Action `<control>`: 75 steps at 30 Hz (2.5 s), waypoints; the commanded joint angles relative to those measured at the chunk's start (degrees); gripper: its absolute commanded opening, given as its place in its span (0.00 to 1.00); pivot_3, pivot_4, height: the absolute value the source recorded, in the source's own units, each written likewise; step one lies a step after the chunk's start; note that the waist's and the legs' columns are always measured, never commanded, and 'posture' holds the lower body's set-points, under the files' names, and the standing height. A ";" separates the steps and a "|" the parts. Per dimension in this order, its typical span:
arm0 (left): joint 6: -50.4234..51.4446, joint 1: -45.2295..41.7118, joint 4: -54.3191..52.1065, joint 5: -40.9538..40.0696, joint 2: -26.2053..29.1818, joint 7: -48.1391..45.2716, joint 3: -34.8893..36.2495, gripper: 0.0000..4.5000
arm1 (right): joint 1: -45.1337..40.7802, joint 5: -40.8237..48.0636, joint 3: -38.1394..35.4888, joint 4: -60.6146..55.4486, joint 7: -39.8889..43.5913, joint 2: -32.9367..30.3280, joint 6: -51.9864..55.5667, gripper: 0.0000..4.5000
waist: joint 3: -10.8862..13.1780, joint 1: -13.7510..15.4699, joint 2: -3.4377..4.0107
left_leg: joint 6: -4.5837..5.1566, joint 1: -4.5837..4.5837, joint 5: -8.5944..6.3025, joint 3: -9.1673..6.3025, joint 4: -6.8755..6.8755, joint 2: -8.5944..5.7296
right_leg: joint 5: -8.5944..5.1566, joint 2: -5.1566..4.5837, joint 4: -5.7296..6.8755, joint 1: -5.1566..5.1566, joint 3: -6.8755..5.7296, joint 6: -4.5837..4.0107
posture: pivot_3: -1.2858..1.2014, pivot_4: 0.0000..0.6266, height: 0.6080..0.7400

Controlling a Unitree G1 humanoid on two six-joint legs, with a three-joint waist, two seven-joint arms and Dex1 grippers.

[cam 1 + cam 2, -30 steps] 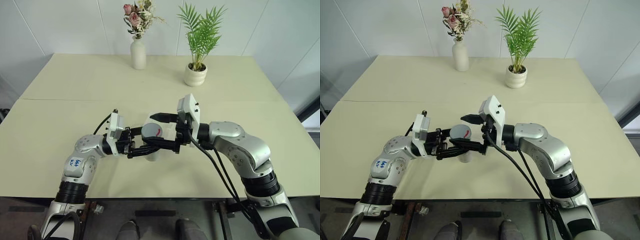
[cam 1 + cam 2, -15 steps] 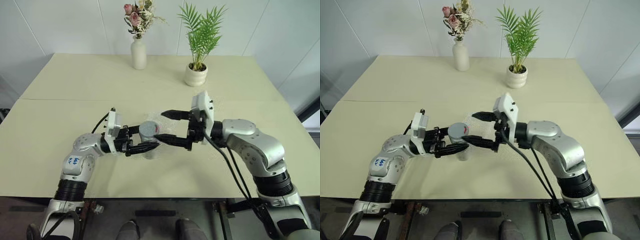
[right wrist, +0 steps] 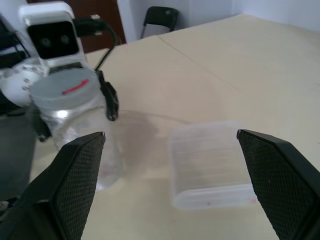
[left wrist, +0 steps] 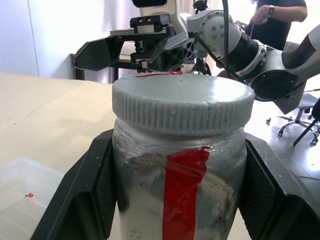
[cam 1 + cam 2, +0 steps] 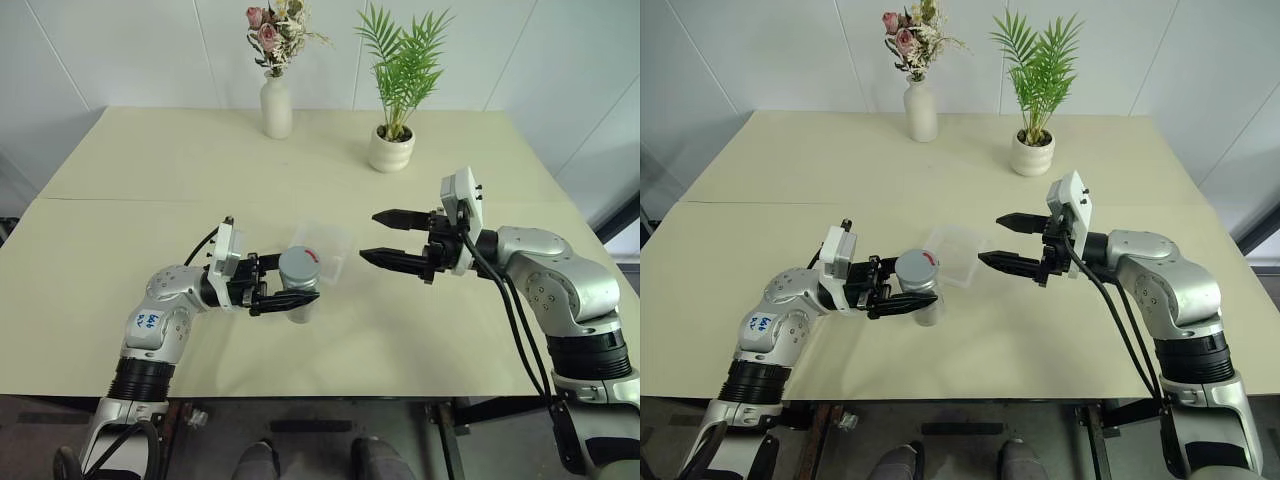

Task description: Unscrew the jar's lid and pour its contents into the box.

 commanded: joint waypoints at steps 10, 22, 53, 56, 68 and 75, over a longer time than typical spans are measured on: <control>-0.53 -0.54 -1.76 -0.51 -0.45 0.19 0.30 0.61 | 1.29 0.43 8.05 -13.22 -8.05 9.42 1.21 0.99 | 0.00 0.20 0.00 | 0.00 -0.02 0.00 -0.01 0.02 0.00 | 0.00 0.00 0.00 0.00 0.00 0.00 | 0.52 0.24 1.00; -0.16 -0.95 -1.80 -0.52 -0.53 -0.21 -0.32 0.61 | -2.07 -7.51 12.23 -6.69 -8.22 13.45 -4.50 0.99 | 0.00 0.18 0.00 | 0.00 -0.02 0.00 -0.01 0.03 0.00 | 0.00 0.01 0.03 0.00 -0.01 0.00 | 0.52 0.24 1.00; -0.81 -0.66 -1.66 -0.57 -0.64 0.56 -0.07 0.61 | 0.15 -4.67 4.11 -2.51 -4.75 3.99 -3.96 0.99 | 0.00 0.22 0.00 | 0.00 -0.01 0.00 -0.01 0.04 0.00 | 0.00 0.00 0.04 0.00 0.00 0.00 | 0.52 0.24 1.00; -0.86 -0.80 -1.42 -0.50 -0.71 0.40 0.01 0.61 | 0.65 -4.63 4.00 -2.40 -2.75 2.61 -3.83 0.99 | 0.00 0.23 0.00 | 0.00 -0.02 0.00 0.00 0.05 0.00 | 0.00 0.00 0.03 0.00 0.00 0.00 | 0.52 0.24 1.00; -0.84 -0.59 -1.55 -0.34 -0.62 0.42 0.29 0.61 | -0.57 0.57 1.60 -2.92 3.53 0.40 -0.12 0.99 | 0.00 0.15 0.00 | 0.00 -0.01 0.00 0.00 0.06 0.00 | 0.01 0.01 0.03 0.00 0.00 0.01 | 0.52 0.24 1.00; -0.74 -0.21 -2.03 -0.41 -0.69 0.75 0.33 0.61 | -1.19 2.48 3.86 -8.18 -0.10 4.85 1.91 0.99 | 0.00 0.17 0.00 | 0.00 -0.01 0.00 -0.02 0.06 0.01 | 0.01 0.02 0.06 0.00 0.00 0.01 | 0.52 0.24 1.00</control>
